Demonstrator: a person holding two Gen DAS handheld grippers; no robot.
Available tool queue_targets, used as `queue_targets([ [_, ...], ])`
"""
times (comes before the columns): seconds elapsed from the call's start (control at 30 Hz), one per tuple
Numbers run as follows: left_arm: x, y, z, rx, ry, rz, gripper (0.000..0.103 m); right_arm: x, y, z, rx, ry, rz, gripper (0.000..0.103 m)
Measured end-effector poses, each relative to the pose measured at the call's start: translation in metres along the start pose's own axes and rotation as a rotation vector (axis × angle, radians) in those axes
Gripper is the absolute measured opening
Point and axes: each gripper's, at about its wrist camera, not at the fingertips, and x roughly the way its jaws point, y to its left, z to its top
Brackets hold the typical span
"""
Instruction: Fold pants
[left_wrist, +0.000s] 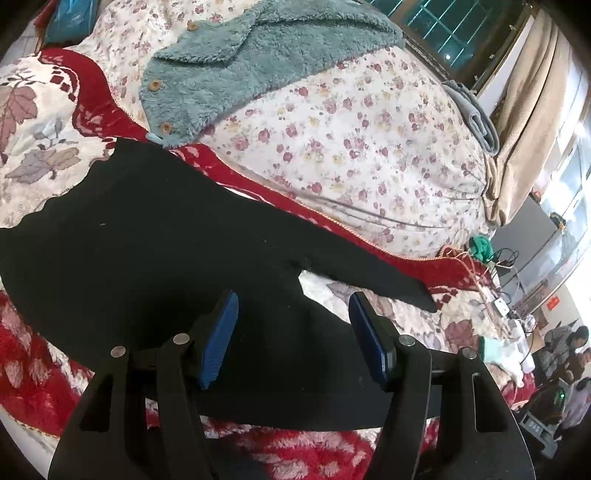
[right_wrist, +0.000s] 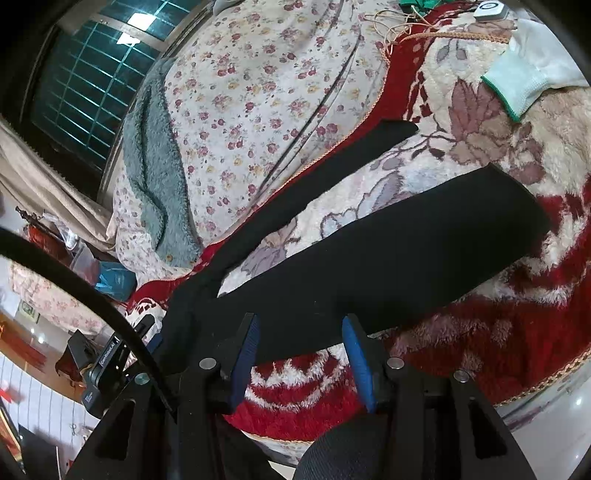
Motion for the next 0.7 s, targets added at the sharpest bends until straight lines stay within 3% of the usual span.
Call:
queue_targets([
  [0.17,0.001,-0.003,-0.001,0.015,0.019,-0.004,0.062,0.000,0.002,-0.001,-0.005,-0.001,-0.010,0.045],
  [0.3,0.006,-0.010,-0.003,0.057,0.043,0.043,0.062,0.002,0.003,-0.001,-0.013,-0.005,-0.023,0.045],
  [0.47,0.006,-0.016,-0.010,0.086,0.051,-0.001,0.062,0.005,0.006,-0.001,-0.022,-0.006,-0.037,0.045],
  [0.53,0.005,-0.013,-0.011,0.067,0.052,-0.005,0.062,0.007,0.008,-0.001,-0.031,-0.007,-0.048,0.045],
  [0.7,-0.004,0.009,-0.012,-0.065,0.074,-0.101,0.062,0.008,0.013,0.000,-0.062,-0.024,-0.075,0.045],
])
